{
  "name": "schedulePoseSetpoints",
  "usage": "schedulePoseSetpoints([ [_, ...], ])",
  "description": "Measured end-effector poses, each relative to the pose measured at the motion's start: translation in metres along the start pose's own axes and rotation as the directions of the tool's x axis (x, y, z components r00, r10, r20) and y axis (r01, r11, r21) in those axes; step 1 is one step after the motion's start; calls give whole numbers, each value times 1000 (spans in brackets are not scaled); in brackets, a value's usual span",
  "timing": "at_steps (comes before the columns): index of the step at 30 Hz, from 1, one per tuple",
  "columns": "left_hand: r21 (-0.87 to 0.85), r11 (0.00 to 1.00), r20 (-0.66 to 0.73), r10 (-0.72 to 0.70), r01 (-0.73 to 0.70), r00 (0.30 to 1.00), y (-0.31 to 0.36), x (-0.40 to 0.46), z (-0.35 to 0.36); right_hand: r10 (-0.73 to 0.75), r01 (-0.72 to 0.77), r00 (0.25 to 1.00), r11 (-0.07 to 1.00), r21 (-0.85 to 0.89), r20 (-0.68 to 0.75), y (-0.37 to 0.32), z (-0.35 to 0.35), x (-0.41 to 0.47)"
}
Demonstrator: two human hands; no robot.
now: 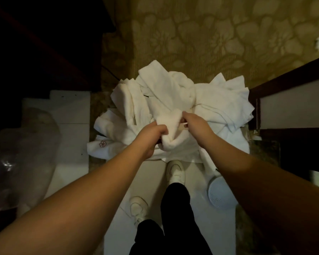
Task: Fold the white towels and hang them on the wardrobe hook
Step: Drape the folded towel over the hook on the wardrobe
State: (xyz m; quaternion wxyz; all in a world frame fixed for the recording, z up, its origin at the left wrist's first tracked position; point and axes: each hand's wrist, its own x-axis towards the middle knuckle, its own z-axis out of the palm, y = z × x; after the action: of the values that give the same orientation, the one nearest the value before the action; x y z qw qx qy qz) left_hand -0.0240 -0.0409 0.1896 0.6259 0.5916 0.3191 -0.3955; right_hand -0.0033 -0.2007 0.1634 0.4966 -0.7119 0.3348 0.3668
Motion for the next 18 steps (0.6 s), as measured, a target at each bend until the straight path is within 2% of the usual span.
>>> schedulePoseSetpoints([
  [1,16,1000,2,23,-23,1000,7,-16,-3,-34,34,999,998,46,1,-4,4,-10],
  [3,59,997,-2,55,-55,998,18,-48,-12,-10,6,1000,975,224,18,-18,12,-34],
  [6,101,989,20,108,-110,994,30,-99,-29,-22,-35,990,923,383,142,-42,22,-79],
  [8,10,989,31,149,-150,988,39,-141,-40,-62,-37,978,888,458,199,-57,29,-115],
  [11,-231,962,69,162,-143,984,50,-195,-57,-154,4,964,822,569,215,-75,38,-172],
  [13,-317,939,106,173,-132,979,60,-227,-67,-212,38,952,793,607,219,-85,44,-212],
  [15,-315,937,71,180,-150,981,71,-260,-75,-274,64,934,760,646,229,-93,50,-248],
  [18,-220,952,-17,214,-213,977,80,-310,-83,-360,91,894,730,678,268,-107,55,-301],
])
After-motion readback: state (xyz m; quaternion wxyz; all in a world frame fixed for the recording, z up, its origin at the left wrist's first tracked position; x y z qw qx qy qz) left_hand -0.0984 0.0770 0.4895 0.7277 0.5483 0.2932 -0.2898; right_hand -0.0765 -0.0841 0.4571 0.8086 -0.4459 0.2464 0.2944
